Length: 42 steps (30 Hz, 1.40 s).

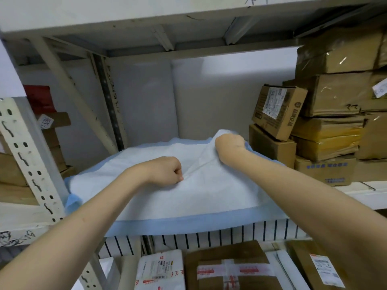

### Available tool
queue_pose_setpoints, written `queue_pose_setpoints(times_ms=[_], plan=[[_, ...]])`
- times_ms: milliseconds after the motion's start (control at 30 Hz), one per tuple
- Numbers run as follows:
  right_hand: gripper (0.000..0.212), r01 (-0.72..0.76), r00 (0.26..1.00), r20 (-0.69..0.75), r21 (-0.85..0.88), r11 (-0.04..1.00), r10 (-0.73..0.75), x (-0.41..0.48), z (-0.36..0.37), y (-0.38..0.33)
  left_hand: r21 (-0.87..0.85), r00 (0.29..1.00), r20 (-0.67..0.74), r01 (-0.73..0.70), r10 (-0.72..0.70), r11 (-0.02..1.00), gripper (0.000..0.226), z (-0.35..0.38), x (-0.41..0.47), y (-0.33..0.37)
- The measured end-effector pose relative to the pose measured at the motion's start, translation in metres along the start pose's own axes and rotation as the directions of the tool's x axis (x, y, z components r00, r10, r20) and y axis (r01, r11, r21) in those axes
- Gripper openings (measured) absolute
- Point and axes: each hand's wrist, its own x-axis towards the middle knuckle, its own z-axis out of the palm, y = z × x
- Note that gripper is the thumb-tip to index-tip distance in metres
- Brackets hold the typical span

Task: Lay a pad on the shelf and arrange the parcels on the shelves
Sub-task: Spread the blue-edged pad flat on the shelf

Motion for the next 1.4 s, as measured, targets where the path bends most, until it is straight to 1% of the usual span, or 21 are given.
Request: queue_pose_setpoints(times_ms=[67, 133, 200, 267, 333, 400, 500, 567, 600, 667, 733, 800, 900, 1000, 1067, 1133, 1200, 1267, 1300, 1333, 1400], plan=[[0.038, -0.050, 0.997, -0.046, 0.127, 0.991, 0.056, 0.002, -0.005, 0.009, 0.019, 0.998, -0.064, 0.010, -0.008, 1.000, 0.023, -0.003, 0.002, 0.010], [0.038, -0.089, 0.994, -0.045, 0.166, 0.982, 0.098, 0.003, -0.004, 0.017, 0.027, 0.997, -0.071, 0.038, -0.036, 0.999, 0.036, -0.003, 0.003, 0.014], [0.035, -0.077, 0.997, -0.018, 0.174, 0.982, 0.081, 0.001, 0.001, 0.019, 0.035, 0.992, 0.080, 0.098, -0.100, 0.995, 0.054, -0.003, 0.002, 0.010], [0.034, -0.008, 0.999, -0.034, 0.184, 0.983, 0.015, -0.001, 0.001, 0.019, 0.002, 0.935, 0.281, 0.225, -0.217, 0.974, 0.065, -0.003, 0.000, 0.003], [0.032, 0.110, 0.994, -0.036, 0.220, 0.969, -0.104, -0.004, -0.005, 0.016, 0.012, 0.869, 0.375, 0.343, -0.322, 0.939, 0.068, -0.008, -0.002, -0.001], [0.026, 0.185, 0.966, 0.118, 0.318, 0.930, -0.232, -0.011, -0.011, 0.011, 0.090, 0.824, 0.393, 0.406, -0.407, 0.909, 0.070, -0.013, -0.002, -0.002], [0.024, 0.187, 0.878, 0.313, 0.472, 0.862, -0.362, -0.023, -0.016, 0.004, 0.230, 0.820, 0.346, 0.397, -0.455, 0.889, 0.075, -0.014, 0.004, -0.013], [0.030, 0.178, 0.854, 0.334, 0.532, 0.828, -0.398, -0.029, -0.018, 0.002, 0.283, 0.888, 0.237, 0.326, -0.395, 0.902, 0.073, -0.007, 0.011, -0.020], [0.031, 0.187, 0.856, 0.325, 0.532, 0.826, -0.403, -0.031, -0.019, 0.002, 0.253, 0.936, 0.156, 0.272, -0.317, 0.928, 0.066, -0.004, 0.014, -0.021], [0.038, 0.218, 0.877, 0.284, 0.483, 0.848, -0.387, -0.032, -0.019, 0.005, 0.065, 0.993, 0.021, 0.112, -0.114, 0.992, 0.049, 0.000, 0.015, -0.017], [0.045, 0.211, 0.900, 0.266, 0.425, 0.880, -0.344, -0.034, -0.019, 0.014, -0.145, 0.998, 0.000, -0.057, 0.058, 0.988, 0.038, 0.005, 0.013, -0.006], [0.056, 0.169, 0.903, 0.311, 0.377, 0.911, -0.296, -0.041, -0.022, 0.027, -0.198, 0.991, 0.004, -0.127, 0.130, 0.972, 0.030, 0.011, 0.013, 0.003], [0.070, 0.104, 0.891, 0.402, 0.272, 0.957, -0.211, -0.059, -0.024, 0.046, -0.112, 0.992, -0.005, -0.124, 0.124, 0.986, 0.038, 0.016, 0.015, 0.009], [0.051, -0.001, 0.879, 0.445, 0.362, 0.932, -0.172, -0.079, -0.016, 0.052, -0.044, 0.999, 0.017, -0.034, 0.034, 0.998, 0.044, 0.013, 0.012, 0.013], [0.027, -0.014, 0.904, 0.384, 0.463, 0.886, -0.186, -0.088, -0.011, 0.052, -0.007, 0.999, 0.045, -0.024, 0.024, 1.000, 0.037, 0.009, 0.006, 0.018], [0.019, -0.028, 0.928, 0.329, 0.532, 0.846, -0.176, -0.097, -0.008, 0.053, -0.006, 0.997, 0.056, -0.056, 0.056, 0.998, 0.019, 0.008, -0.001, 0.026], [0.013, 0.001, 0.962, 0.242, 0.463, 0.886, -0.128, -0.102, -0.007, 0.052, -0.003, 0.996, 0.011, -0.093, 0.093, 0.996, 0.018, 0.015, -0.002, 0.033], [0.009, 0.017, 1.000, 0.013, 0.305, 0.952, -0.022, -0.103, 0.001, 0.051, 0.041, 0.990, -0.096, -0.096, 0.100, 0.994, 0.017, 0.027, -0.001, 0.039], [0.013, 0.013, 0.999, -0.047, 0.293, 0.956, 0.001, -0.102, 0.005, 0.051, 0.070, 0.984, -0.152, -0.088, 0.097, 0.994, 0.012, 0.033, -0.001, 0.042], [0.023, 0.026, 0.999, -0.032, 0.322, 0.946, -0.016, -0.101, 0.010, 0.050, 0.099, 0.977, -0.196, -0.070, 0.088, 0.993, 0.007, 0.038, 0.000, 0.043], [0.041, 0.080, 0.984, 0.106, 0.444, 0.892, -0.141, -0.098, 0.019, 0.051, 0.140, 0.964, -0.254, -0.039, 0.074, 0.989, 0.012, 0.042, 0.000, 0.049]])
